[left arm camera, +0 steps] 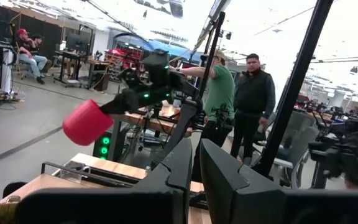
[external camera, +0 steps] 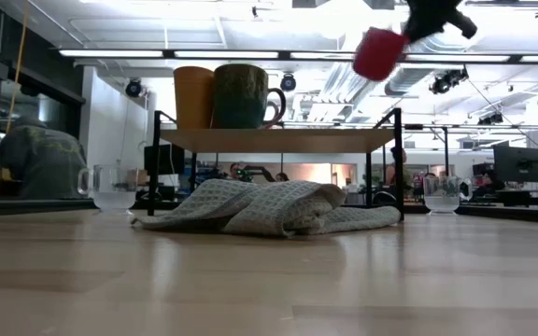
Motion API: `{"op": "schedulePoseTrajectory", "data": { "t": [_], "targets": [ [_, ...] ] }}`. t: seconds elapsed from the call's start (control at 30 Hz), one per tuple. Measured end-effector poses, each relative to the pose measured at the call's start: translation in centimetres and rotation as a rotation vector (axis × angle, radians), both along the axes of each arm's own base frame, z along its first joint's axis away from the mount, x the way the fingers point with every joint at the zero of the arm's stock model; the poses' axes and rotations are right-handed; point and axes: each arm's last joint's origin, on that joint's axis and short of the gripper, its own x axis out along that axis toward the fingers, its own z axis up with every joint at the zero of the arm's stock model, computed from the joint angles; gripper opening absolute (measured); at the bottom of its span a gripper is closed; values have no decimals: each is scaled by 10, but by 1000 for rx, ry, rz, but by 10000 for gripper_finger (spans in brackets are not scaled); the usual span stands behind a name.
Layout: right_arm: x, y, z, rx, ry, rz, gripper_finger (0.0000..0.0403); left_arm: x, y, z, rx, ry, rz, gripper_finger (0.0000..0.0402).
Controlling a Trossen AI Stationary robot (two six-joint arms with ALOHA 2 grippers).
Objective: Stack small to large cups/mugs on shelf
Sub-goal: Put the red mug on the shelf
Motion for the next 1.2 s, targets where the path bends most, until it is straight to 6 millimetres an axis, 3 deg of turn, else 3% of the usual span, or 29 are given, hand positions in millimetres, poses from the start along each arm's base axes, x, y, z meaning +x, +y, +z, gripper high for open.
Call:
{"op": "schedulePoseTrajectory", "data": {
  "t": [0.2, 0.47, 0.7, 0.93, 1.2],
  "targets": [
    [22, 28, 11, -65, -81, 302, 0, 8, 0, -3, -1, 25, 0, 8],
    [36, 67, 28, -164, -217, 595, 0, 26, 1, -11, -3, 85, 3, 4],
    [55, 94, 26, -164, -242, 813, 0, 33, 1, -12, -4, 81, -1, 2],
    [82, 113, 14, -188, -201, 929, 0, 33, 1, -11, -9, 71, -4, 3],
    [84, 113, 13, -189, -201, 927, 0, 33, 1, -11, -22, 70, -6, 3]
  ]
}}
